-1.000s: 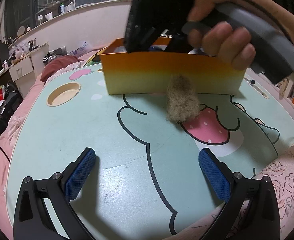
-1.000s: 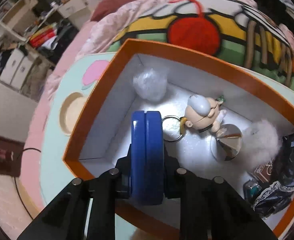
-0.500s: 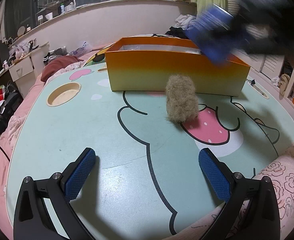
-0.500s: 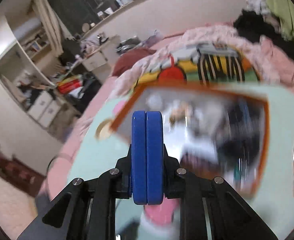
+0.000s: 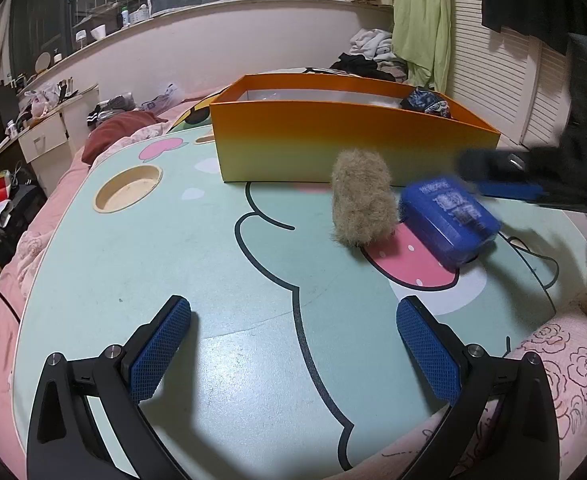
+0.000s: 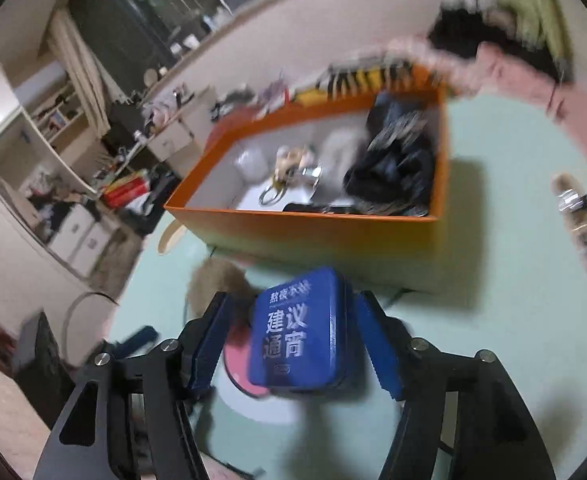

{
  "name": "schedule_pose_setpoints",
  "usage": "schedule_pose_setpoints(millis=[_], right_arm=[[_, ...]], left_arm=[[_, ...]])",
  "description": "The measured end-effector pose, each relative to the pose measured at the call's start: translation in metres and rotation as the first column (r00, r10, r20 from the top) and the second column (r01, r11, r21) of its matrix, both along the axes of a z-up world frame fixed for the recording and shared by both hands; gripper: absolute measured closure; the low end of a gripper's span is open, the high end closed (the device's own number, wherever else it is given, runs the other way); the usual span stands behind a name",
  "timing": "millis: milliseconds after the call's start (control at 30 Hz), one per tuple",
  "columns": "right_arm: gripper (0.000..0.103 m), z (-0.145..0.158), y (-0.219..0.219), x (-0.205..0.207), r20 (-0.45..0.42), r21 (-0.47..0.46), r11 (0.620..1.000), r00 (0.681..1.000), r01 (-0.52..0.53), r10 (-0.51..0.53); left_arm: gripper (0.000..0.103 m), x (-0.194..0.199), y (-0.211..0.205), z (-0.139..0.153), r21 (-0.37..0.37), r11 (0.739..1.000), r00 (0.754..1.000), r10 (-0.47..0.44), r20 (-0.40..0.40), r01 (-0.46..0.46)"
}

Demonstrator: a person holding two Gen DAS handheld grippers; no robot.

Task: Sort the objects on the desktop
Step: 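Lift the blue tin out and place it beside the brown pompom, right tool, then reach into the box and grasp the cartoon figurine keychain with the left tool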

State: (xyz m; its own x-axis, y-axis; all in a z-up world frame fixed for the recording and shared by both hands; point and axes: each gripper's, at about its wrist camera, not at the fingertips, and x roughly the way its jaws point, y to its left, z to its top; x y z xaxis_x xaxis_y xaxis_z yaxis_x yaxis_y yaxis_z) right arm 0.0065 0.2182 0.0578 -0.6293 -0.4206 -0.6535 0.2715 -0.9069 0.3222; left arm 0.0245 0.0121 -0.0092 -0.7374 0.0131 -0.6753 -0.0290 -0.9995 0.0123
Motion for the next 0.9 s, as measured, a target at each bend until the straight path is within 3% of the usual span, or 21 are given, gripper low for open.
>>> schedule_pose_setpoints(millis=[133, 200, 233, 400, 833, 900], right_arm=[[0.023, -0.019, -0.003, 0.035, -0.045, 0.180, 0.983, 0.999, 0.037, -0.029], [0.019, -0.032, -0.015, 0.048, -0.088, 0.299, 0.953, 0.996, 0.043, -0.017], [0.011, -0.036, -0.023, 0.048, -0.092, 0.354, 0.935, 0.996, 0.035, -0.002], [0.003, -0.035, -0.028, 0.037, -0.073, 0.362, 0.932, 0.997, 0.015, 0.013], [0.002, -0.039, -0.019, 0.038, -0.078, 0.352, 0.936, 0.997, 0.013, 0.015], [0.002, -0.043, -0.018, 0.037, -0.079, 0.351, 0.936, 0.997, 0.011, 0.018]], left_arm=[[0.000, 0.000, 0.000, 0.000, 0.000, 1.000, 1.000, 0.000, 0.000, 0.000], [0.000, 0.000, 0.000, 0.000, -0.002, 1.000, 1.000, 0.001, 0.002, -0.001], [0.000, 0.000, 0.001, 0.000, -0.004, 1.000, 1.000, 0.004, 0.001, -0.004], [0.000, 0.000, 0.002, 0.000, -0.005, 1.000, 1.000, 0.009, 0.003, -0.009], [0.001, -0.002, 0.001, 0.001, -0.005, 1.000, 1.000, 0.017, 0.005, -0.017], [0.012, 0.000, -0.001, 0.008, -0.006, 1.000, 1.000, 0.008, -0.015, -0.008]])
